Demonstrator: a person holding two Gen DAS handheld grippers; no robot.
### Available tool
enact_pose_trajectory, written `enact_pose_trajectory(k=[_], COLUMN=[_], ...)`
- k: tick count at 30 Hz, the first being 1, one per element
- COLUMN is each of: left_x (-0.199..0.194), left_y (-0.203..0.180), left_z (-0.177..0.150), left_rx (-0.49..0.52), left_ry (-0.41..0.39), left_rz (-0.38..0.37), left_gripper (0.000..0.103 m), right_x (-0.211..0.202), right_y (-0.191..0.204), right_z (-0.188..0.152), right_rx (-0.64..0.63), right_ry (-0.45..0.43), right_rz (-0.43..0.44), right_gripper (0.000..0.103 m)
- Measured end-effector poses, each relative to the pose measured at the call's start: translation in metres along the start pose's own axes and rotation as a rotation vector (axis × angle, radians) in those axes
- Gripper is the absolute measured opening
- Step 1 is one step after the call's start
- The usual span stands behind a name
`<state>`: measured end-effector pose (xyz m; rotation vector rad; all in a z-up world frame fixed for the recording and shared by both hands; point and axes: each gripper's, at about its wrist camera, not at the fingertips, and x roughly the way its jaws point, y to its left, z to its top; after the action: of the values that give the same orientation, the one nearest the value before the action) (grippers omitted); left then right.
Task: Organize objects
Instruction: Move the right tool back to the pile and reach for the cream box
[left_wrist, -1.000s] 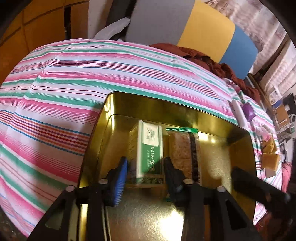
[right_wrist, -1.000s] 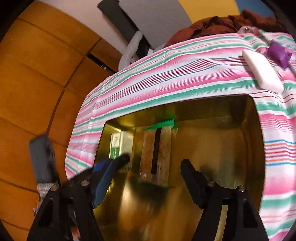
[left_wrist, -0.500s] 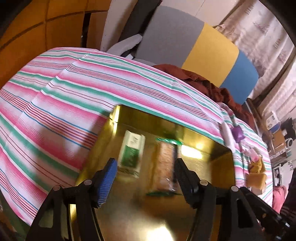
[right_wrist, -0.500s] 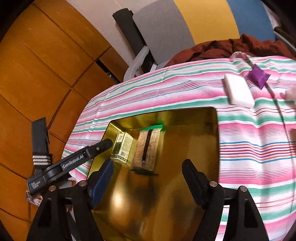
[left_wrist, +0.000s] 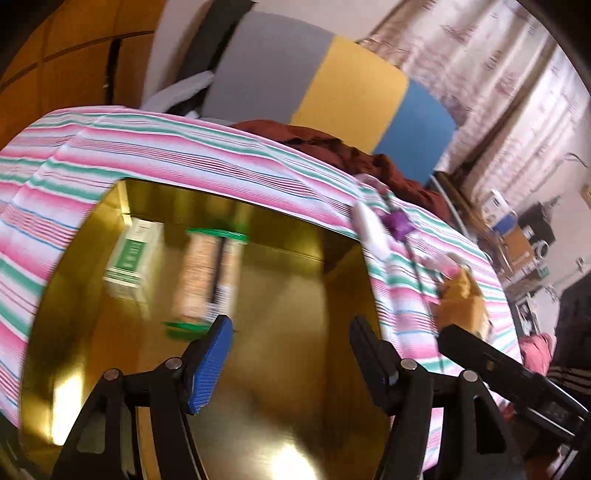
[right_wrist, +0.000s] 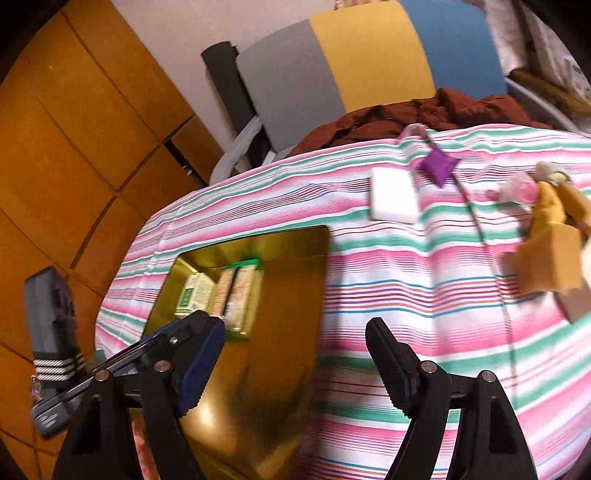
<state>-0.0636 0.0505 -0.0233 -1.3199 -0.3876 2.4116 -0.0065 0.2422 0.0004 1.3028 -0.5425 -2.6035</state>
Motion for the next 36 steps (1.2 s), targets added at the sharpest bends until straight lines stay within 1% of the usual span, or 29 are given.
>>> enact_pose_trajectory(k=[5, 12, 18, 20, 22, 23, 24, 25, 28, 30, 34, 36], left_x=[0.005, 0.018, 0.027, 0.03, 0.032, 0.034, 0.035, 0.036, 0.037, 0.036, 0.035, 0.036], left_y=[-0.039, -0.087, -0.118, -0.126, -0.132, -0.135, -0.138, -0.14, -0.147, -0.15, -0.15, -0.15], left_z=[-0.012, -0.033, -0.051, -0.056, -0.06, -0.063, -0.065, -0.067, -0.074, -0.077, -0.082, -0.083], left_rx=[0.063, 0.186, 0.26, 0.277, 0.289, 0.292, 0.292, 0.292, 0.309, 0.322, 0.328, 0.325], left_ry=[0.022, 0.068, 0.113, 0.123, 0.135, 0.143, 0.152, 0.158, 0.174, 0.178, 0.189, 0.196], left_rz=[-0.044, -0.06, -0.091, -0.096, -0.105, -0.106, -0.109, -0.114, -0.117, -0.116, -0.108, -0.101], left_gripper=[0.067, 0.067, 0.067, 0.067, 0.067, 0.067, 0.067, 0.067, 0.067, 0.067, 0.067, 0.067], right_x=[-0.015, -0.031, -0.043, -0.052, -0.061, -0.066, -0.069, -0.072, -0.073, -0.068, -0.053, -0.043], right_y=[-0.036, -0.094, -0.151, -0.174, -0.192, -0.203, -0.211, -0.221, -0.242, -0.257, -0.276, -0.28], right_z=[-0.005, -0.023, -0.037, -0.033, -0.026, -0.02, -0.015, -0.008, 0.008, 0.021, 0.039, 0.044], right_rx=[0.068, 0.179, 0.287, 0.337, 0.379, 0.402, 0.421, 0.45, 0.515, 0.555, 0.578, 0.598], right_ry=[-0.012, -0.017, -0.011, -0.025, -0.058, -0.075, -0.087, -0.107, -0.142, -0.142, -0.13, -0.112], right_rz=[-0.032, -0.102, -0.176, -0.21, -0.238, -0.263, -0.284, -0.307, -0.327, -0.356, -0.396, -0.4], right_gripper=[0.08, 0.08, 0.08, 0.08, 0.081, 0.084, 0.09, 0.092, 0.092, 0.092, 0.092, 0.092])
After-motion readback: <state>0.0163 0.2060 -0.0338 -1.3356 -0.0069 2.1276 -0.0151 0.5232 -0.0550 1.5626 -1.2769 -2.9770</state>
